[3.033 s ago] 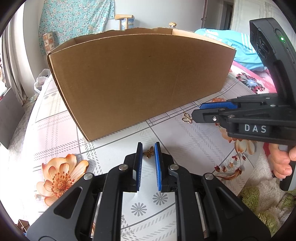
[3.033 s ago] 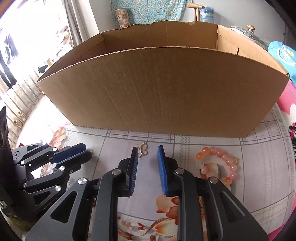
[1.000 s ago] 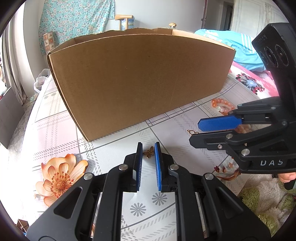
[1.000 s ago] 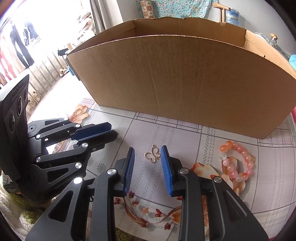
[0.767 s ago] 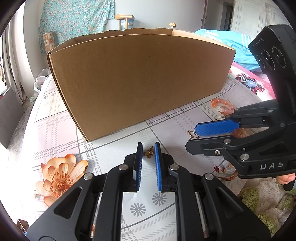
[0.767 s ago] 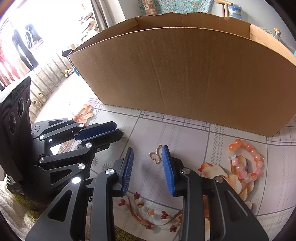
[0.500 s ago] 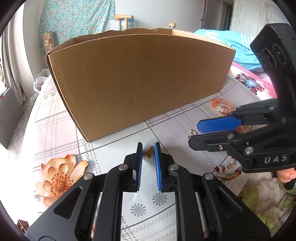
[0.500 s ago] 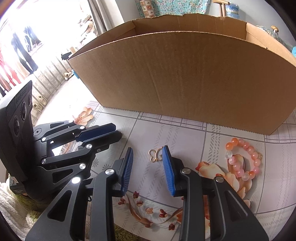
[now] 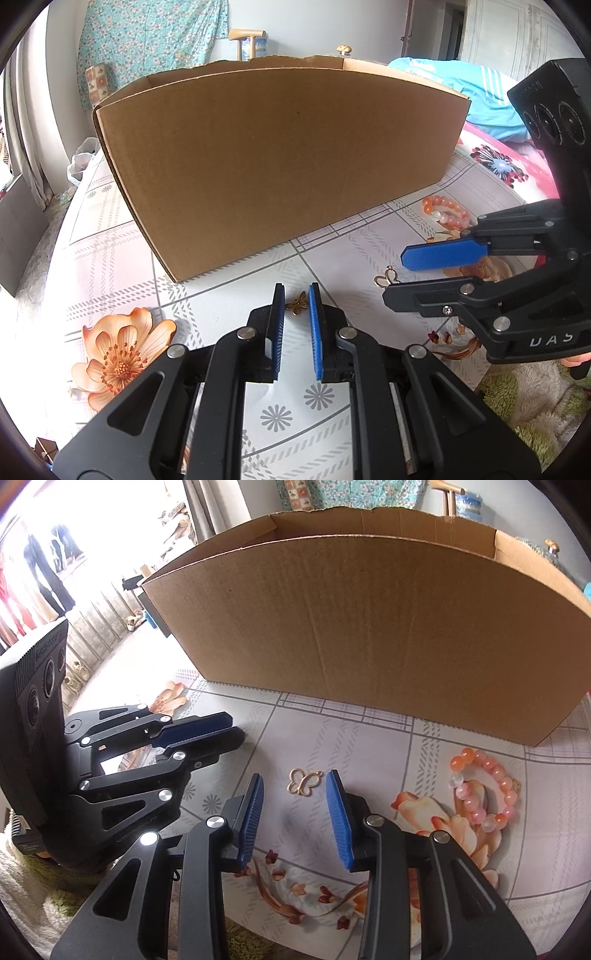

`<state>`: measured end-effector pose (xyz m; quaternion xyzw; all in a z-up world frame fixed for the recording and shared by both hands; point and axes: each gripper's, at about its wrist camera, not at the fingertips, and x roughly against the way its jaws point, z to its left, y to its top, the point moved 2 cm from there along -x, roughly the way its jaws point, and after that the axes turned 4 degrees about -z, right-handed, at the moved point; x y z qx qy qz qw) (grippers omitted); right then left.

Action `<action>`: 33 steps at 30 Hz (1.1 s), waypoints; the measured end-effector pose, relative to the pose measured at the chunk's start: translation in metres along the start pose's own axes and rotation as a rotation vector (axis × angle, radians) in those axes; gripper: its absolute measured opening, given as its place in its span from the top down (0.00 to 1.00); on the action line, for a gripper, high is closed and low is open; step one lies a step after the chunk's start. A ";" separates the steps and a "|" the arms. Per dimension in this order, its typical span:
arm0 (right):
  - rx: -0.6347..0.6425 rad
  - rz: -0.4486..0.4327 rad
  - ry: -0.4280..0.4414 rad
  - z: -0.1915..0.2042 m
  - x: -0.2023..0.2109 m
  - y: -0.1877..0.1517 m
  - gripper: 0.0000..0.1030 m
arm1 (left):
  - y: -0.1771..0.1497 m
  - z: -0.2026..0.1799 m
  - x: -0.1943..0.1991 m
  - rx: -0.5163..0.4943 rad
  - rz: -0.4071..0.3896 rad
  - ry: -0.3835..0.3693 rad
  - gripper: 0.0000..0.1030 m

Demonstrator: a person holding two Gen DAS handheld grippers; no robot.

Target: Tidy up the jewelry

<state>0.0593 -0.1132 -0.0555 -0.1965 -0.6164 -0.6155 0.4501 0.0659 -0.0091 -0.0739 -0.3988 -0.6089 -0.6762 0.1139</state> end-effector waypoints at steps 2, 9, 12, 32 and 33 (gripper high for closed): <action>0.042 -0.006 -0.037 0.002 -0.002 0.000 0.66 | 0.000 0.000 0.000 0.000 0.000 0.000 0.89; 0.182 -0.003 -0.074 0.011 -0.005 -0.001 0.66 | 0.000 0.000 0.000 -0.001 -0.001 0.000 0.89; 0.196 0.000 -0.058 0.009 -0.005 -0.001 0.68 | 0.000 0.000 0.000 -0.001 -0.001 -0.001 0.89; 0.174 -0.003 -0.005 0.006 -0.003 0.003 0.90 | 0.000 -0.001 0.000 -0.001 -0.002 0.000 0.89; 0.171 -0.003 -0.007 0.005 -0.003 0.003 0.90 | 0.000 0.000 0.000 0.000 -0.003 0.000 0.89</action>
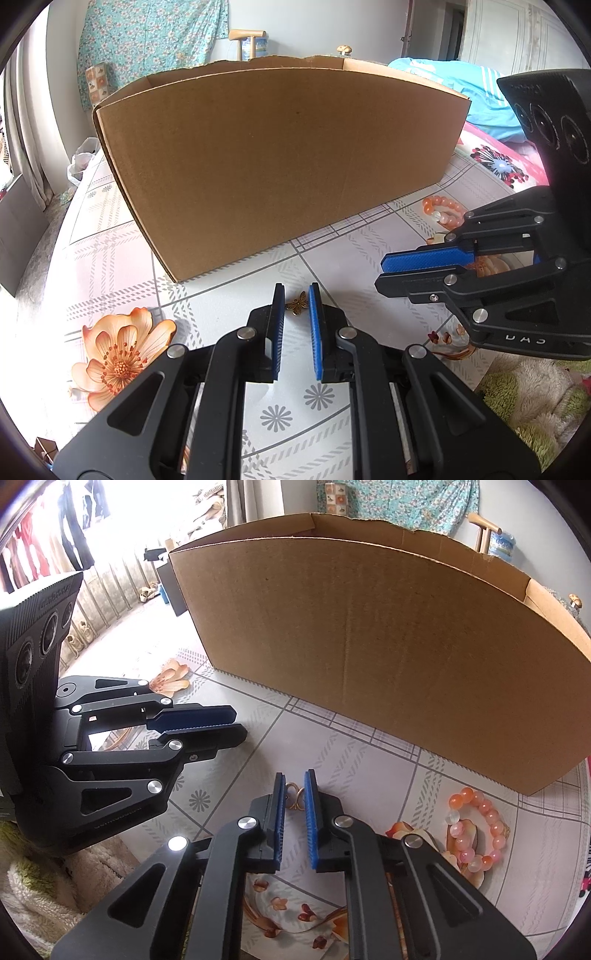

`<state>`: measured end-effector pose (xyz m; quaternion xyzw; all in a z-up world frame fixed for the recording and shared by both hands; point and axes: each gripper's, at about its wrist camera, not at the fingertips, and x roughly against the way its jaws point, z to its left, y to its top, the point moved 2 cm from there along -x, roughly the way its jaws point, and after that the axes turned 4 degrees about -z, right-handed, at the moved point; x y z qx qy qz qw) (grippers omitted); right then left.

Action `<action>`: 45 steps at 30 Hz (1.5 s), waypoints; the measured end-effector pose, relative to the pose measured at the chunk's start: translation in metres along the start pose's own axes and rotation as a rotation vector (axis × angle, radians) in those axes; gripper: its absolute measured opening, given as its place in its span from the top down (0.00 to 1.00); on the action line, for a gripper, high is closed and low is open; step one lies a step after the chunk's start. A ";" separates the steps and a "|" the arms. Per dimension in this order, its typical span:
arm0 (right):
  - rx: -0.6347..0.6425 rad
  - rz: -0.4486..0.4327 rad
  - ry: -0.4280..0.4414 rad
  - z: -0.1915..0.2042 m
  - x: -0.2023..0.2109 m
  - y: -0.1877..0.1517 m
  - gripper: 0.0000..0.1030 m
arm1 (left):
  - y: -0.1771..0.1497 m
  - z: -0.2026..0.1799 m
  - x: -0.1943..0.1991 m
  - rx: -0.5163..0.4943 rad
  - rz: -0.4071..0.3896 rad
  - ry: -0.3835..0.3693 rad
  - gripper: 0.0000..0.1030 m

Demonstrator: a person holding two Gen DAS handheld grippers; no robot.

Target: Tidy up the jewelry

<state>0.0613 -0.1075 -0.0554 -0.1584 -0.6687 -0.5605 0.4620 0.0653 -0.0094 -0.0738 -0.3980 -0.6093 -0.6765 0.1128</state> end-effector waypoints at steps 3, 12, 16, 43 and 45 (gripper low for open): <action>-0.013 -0.005 -0.003 -0.002 0.002 -0.001 0.90 | 0.000 0.000 0.000 -0.001 -0.001 0.000 0.89; -0.015 0.002 0.024 -0.007 0.011 -0.004 0.83 | 0.001 -0.001 0.000 -0.004 -0.003 0.001 0.89; 0.077 -0.006 0.018 0.001 0.011 -0.003 0.67 | 0.001 -0.002 0.000 -0.007 -0.002 0.001 0.89; 0.070 0.043 0.039 0.002 0.008 -0.006 0.64 | 0.000 -0.003 -0.001 -0.013 -0.004 -0.004 0.89; 0.026 0.042 -0.002 -0.002 0.007 -0.004 0.65 | 0.000 -0.003 0.000 -0.011 -0.004 -0.005 0.89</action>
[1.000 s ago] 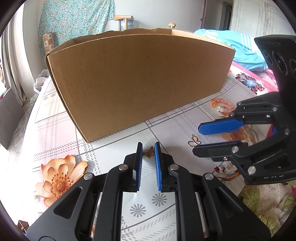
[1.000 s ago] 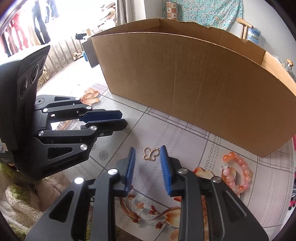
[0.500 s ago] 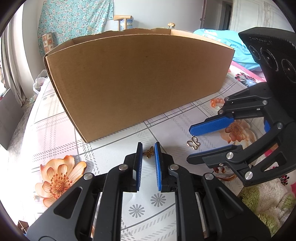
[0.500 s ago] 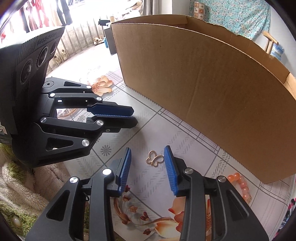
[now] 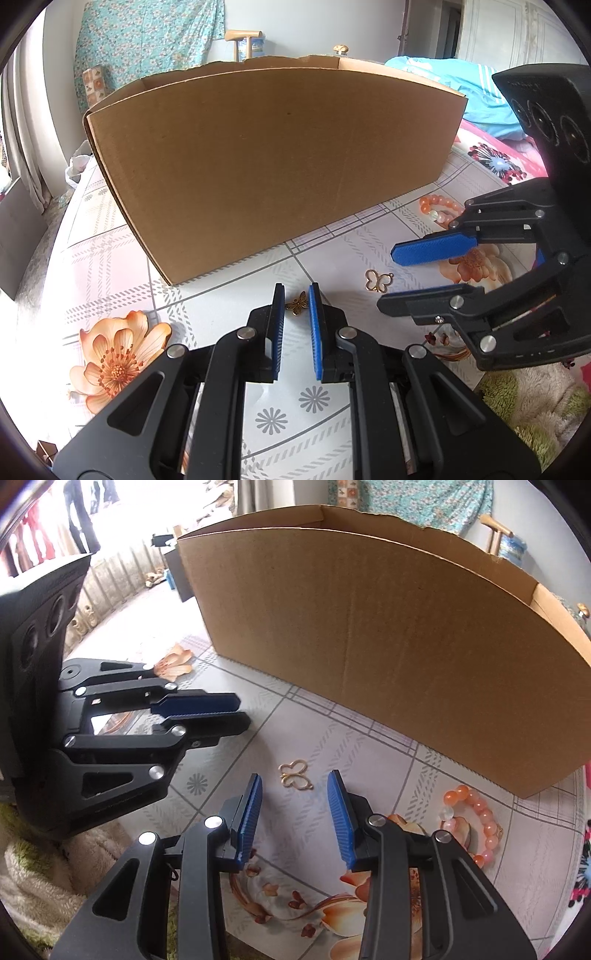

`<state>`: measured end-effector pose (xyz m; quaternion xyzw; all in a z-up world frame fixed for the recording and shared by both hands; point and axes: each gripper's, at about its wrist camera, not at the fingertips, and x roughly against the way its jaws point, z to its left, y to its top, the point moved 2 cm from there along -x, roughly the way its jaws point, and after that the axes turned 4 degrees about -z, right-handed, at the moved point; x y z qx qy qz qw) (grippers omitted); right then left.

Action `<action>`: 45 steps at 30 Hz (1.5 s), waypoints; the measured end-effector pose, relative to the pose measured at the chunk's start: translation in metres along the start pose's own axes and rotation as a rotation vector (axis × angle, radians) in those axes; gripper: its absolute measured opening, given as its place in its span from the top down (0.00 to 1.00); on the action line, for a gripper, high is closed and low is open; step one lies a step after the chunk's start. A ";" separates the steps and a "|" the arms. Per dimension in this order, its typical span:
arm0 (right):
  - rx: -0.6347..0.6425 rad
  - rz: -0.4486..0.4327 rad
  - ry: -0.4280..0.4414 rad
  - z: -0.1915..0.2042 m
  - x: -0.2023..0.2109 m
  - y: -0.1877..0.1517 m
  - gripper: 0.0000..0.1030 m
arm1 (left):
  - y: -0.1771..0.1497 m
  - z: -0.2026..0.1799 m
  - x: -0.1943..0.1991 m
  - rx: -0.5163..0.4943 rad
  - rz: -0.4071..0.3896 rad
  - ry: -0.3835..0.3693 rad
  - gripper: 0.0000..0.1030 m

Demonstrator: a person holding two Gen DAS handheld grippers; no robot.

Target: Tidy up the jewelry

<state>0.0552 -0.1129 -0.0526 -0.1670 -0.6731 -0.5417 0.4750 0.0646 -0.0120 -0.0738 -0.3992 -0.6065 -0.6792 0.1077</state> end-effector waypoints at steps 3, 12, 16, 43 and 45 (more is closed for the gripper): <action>-0.086 -0.006 -0.006 -0.007 -0.001 0.000 0.65 | 0.000 0.000 0.000 0.001 -0.001 -0.001 0.89; -0.245 -0.039 -0.066 -0.009 -0.001 -0.002 0.65 | 0.000 0.000 0.000 0.000 -0.001 -0.001 0.89; -0.260 -0.030 -0.076 -0.004 0.001 -0.004 0.66 | -0.001 0.001 0.001 0.005 -0.003 -0.002 0.89; -0.217 -0.077 -0.144 0.038 -0.030 0.012 0.84 | -0.003 0.007 0.005 0.020 -0.009 -0.001 0.89; -0.226 -0.078 -0.131 0.035 -0.031 0.012 0.85 | -0.003 0.007 0.005 0.018 -0.008 -0.001 0.89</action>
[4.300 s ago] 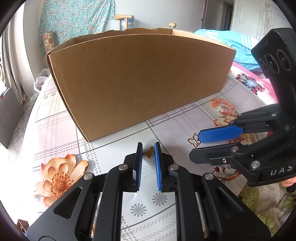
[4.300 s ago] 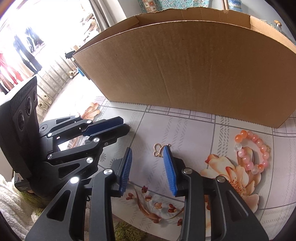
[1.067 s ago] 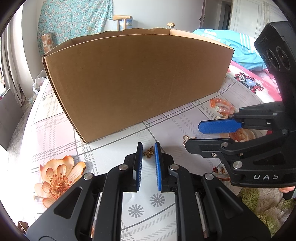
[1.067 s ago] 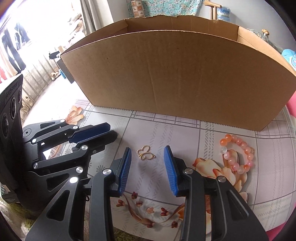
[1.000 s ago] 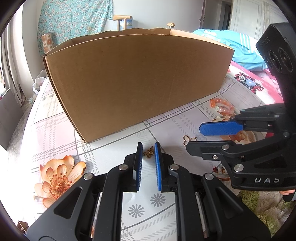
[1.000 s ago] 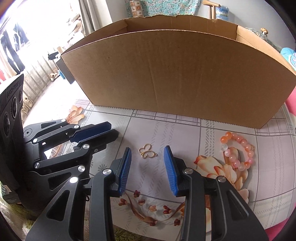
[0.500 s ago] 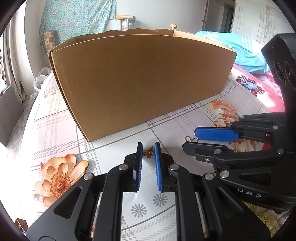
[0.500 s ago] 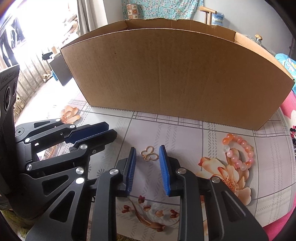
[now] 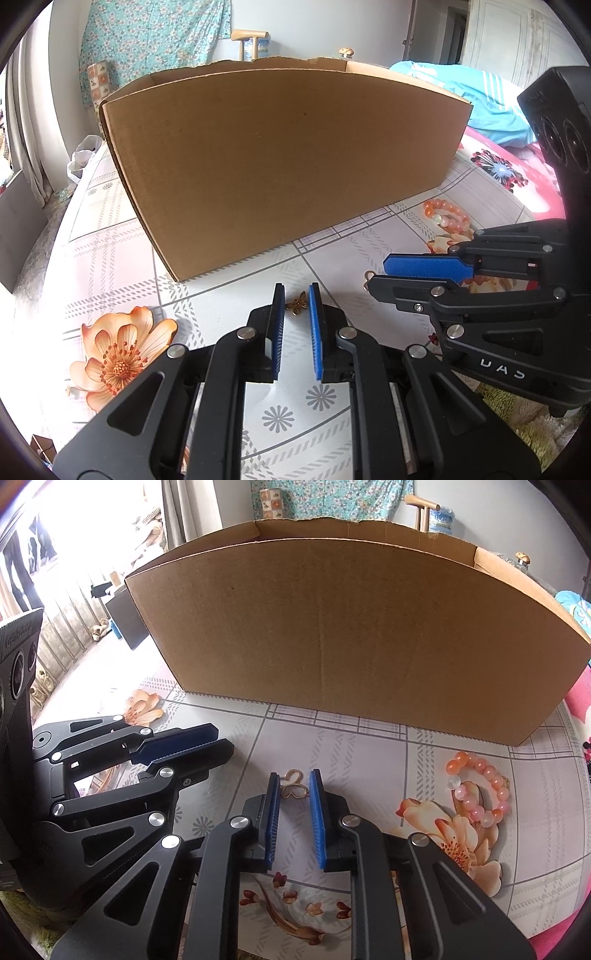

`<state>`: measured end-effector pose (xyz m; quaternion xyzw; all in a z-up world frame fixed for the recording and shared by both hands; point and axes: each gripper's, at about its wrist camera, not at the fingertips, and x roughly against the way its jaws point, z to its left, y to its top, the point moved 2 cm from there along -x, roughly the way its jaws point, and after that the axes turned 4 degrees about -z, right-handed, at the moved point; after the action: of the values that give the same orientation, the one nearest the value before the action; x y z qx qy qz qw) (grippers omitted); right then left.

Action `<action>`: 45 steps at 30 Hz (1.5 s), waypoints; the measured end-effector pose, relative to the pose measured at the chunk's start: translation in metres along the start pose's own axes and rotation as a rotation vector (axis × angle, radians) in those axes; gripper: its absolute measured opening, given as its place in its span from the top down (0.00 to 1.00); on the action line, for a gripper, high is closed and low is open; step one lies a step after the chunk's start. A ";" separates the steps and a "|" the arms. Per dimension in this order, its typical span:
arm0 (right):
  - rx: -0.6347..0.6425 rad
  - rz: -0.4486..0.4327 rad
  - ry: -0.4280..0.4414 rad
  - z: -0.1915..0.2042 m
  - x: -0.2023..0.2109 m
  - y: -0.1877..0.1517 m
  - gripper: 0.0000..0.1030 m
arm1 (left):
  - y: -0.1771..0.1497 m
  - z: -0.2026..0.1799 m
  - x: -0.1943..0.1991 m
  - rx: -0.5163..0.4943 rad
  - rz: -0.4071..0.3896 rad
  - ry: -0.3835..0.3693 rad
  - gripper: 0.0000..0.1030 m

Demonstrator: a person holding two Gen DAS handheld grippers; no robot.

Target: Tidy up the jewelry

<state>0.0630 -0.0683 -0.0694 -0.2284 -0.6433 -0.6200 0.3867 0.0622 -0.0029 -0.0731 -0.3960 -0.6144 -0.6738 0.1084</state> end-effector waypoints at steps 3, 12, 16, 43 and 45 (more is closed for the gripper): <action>-0.020 0.008 0.017 -0.011 -0.001 -0.001 1.00 | 0.000 0.000 0.000 -0.001 -0.001 0.000 0.89; -0.028 0.007 0.067 -0.025 0.003 -0.002 0.94 | 0.001 -0.003 -0.001 -0.012 0.003 0.006 0.89; 0.060 0.013 0.049 -0.032 0.002 0.003 0.79 | 0.001 -0.003 -0.002 -0.012 0.003 0.006 0.89; 0.169 0.031 0.119 -0.044 0.011 0.007 0.97 | 0.001 -0.007 -0.005 -0.017 0.001 0.009 0.89; 0.182 0.025 0.120 -0.045 0.013 0.006 0.97 | 0.001 -0.007 -0.005 -0.017 0.001 0.009 0.89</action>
<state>0.0697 -0.1139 -0.0583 -0.1628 -0.6698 -0.5666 0.4515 0.0635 -0.0113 -0.0749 -0.3942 -0.6079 -0.6808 0.1080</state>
